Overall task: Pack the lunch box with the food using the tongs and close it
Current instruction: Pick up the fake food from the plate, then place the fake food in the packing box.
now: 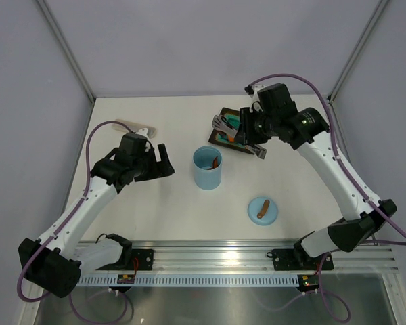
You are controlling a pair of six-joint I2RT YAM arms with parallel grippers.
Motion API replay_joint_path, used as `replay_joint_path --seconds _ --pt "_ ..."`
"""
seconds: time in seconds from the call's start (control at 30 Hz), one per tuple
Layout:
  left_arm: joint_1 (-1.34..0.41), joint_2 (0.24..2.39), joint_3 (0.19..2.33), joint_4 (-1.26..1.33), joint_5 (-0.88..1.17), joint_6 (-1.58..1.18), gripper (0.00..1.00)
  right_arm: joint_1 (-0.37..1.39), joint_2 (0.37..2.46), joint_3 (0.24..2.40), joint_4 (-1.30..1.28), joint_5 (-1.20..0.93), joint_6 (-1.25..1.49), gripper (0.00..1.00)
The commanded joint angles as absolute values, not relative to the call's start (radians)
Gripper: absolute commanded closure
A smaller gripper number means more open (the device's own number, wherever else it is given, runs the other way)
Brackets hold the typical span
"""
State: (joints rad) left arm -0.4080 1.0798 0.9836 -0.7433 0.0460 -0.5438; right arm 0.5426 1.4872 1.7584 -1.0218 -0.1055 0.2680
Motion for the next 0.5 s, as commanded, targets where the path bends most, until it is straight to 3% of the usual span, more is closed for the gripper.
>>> replay_joint_path --seconds 0.0,0.47 --pt "-0.399 1.071 1.028 -0.732 0.008 -0.548 0.14 0.595 1.445 1.717 -1.015 -0.175 0.256 0.82" --pt "-0.394 1.057 1.017 -0.727 0.021 -0.569 0.14 0.689 1.471 1.635 -1.009 -0.156 0.245 0.77"
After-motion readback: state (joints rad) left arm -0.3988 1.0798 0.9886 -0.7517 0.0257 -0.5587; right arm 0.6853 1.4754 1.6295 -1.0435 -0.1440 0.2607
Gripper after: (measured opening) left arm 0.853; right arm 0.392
